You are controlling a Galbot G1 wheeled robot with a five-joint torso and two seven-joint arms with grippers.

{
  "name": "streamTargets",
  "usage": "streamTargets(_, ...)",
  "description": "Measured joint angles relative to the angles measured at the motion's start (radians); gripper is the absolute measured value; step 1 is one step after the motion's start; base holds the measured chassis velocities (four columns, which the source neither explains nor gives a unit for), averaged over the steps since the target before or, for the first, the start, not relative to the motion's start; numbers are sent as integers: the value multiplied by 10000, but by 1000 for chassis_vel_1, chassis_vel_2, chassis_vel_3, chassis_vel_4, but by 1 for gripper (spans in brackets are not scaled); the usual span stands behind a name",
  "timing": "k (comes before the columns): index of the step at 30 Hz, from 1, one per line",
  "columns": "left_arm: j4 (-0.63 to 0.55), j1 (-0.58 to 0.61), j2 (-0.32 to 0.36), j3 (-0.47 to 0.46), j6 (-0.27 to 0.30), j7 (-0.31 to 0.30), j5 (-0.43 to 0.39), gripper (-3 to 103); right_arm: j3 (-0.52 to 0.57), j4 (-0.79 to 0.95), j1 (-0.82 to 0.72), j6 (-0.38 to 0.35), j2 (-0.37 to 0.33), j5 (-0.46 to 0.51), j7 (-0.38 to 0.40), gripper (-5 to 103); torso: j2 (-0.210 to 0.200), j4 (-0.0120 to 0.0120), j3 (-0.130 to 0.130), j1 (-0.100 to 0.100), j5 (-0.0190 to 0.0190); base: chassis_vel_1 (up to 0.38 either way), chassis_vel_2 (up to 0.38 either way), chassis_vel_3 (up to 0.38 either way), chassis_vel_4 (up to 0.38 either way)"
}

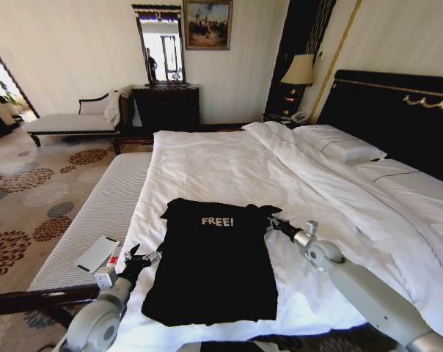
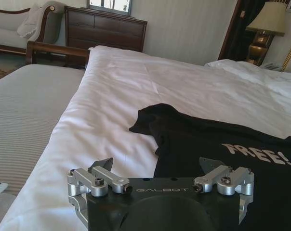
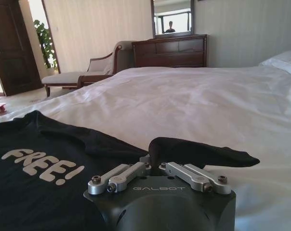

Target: Fold the clothes on the bed.

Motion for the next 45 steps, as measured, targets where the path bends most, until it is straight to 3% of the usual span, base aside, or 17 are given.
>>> streamTargets(18,-53,186,-139,-160,-16,89,-13,100,-2472,-553,2108,844,-41,-2423,-625,1,-1,-2,0,0,0,0,0,0,0)
streamTargets(36,97,177,-295,-176,-24,181,-12,100,-3221,-779,2353,1134,15,-3074,-669,1,0,-2,0,1,0,0,0,0,0)
streamTargets(39,124,169,-345,-164,-25,181,-13,100,-3555,-738,2527,1217,-61,-3245,-701,16,0,-2,0,1,0,0,0,0,0)
streamTargets(42,138,181,-389,-165,-24,180,-6,100,-3741,-745,2613,1358,-57,-3514,-824,22,-1,-2,0,0,0,0,0,0,0)
streamTargets(45,107,280,-418,-218,-25,181,2,100,-4006,-806,2787,1520,-6,-3811,-957,38,-1,-1,0,0,1,0,0,0,0)
